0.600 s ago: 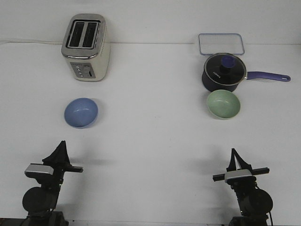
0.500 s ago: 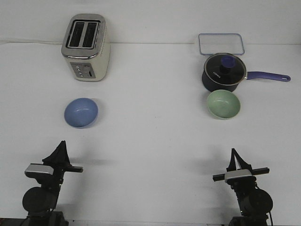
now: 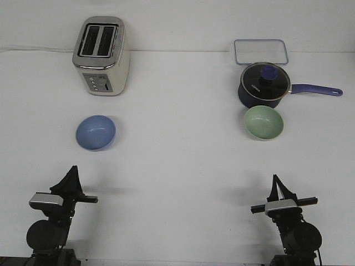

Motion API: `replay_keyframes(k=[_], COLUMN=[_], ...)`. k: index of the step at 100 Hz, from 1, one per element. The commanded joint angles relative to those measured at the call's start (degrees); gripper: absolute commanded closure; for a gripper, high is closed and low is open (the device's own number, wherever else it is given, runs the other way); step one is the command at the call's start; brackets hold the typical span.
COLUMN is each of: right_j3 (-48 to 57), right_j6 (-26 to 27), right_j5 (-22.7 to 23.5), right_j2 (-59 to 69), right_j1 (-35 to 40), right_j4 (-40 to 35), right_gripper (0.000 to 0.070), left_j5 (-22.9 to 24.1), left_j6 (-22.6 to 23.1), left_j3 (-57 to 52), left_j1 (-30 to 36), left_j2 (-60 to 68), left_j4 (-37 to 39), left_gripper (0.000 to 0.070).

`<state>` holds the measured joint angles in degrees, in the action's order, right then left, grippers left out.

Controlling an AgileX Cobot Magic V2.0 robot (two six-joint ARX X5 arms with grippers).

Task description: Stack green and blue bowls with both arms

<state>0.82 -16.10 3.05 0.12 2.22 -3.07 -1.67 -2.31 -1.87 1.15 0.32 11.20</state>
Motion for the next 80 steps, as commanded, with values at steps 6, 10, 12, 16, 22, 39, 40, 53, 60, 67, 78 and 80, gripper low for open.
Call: replay_keyframes(k=[6, 10, 12, 16, 22, 39, 40, 53, 60, 67, 78, 80], right_j3=[-0.09, -0.09, -0.09, -0.09, -0.09, -0.09, -0.09, -0.09, -0.09, -0.09, -0.04, 0.13], right_j6=[-0.2, -0.2, -0.13, -0.02, 1.25, 4.79, 4.81, 6.05, 8.26, 15.56, 27.52, 29.31], right_j5=[-0.04, -0.04, -0.02, 0.02, 0.33, 0.37, 0.37, -0.02, -0.04, -0.09, -1.53, -1.51], right_j2=[-0.07, -0.07, -0.07, -0.07, -0.07, -0.07, -0.07, -0.07, -0.07, -0.07, -0.07, -0.07], right_j1=[0.02, 0.02, 0.02, 0.02, 0.02, 0.02, 0.02, 0.02, 0.02, 0.02, 0.0, 0.02], right_j4=[0.74, 0.74, 0.83, 1.38, 2.78, 7.5, 7.72, 8.52, 8.39, 8.39, 8.87, 8.57], right_gripper=[0.07, 0.07, 0.07, 0.07, 0.07, 0.07, 0.07, 0.07, 0.07, 0.07, 0.07, 0.07], left_j5=[-0.09, -0.09, -0.09, -0.09, -0.09, -0.09, -0.09, -0.09, -0.09, -0.09, -0.09, -0.09], left_j6=[-0.11, -0.09, -0.09, -0.09, -0.09, -0.09, -0.09, -0.11, -0.09, -0.09, -0.11, -0.09], left_j3=[1.07, 1.07, 1.07, 1.07, 1.07, 1.07, 1.07, 1.07, 1.07, 1.07, 1.07, 1.07], left_j1=[-0.02, -0.02, -0.02, -0.02, -0.02, -0.02, -0.02, -0.02, -0.02, -0.02, -0.02, -0.02], left_j2=[-0.07, -0.07, -0.07, -0.07, -0.07, -0.07, -0.07, -0.07, -0.07, -0.07, -0.07, -0.07], left_j4=[0.83, 0.83, 0.83, 0.83, 0.83, 0.83, 0.83, 0.83, 0.83, 0.83, 0.83, 0.83], left_gripper=[0.0686, 0.0686, 0.0686, 0.0686, 0.0686, 0.0686, 0.0686, 0.0686, 0.0686, 0.0686, 0.0686, 0.0686])
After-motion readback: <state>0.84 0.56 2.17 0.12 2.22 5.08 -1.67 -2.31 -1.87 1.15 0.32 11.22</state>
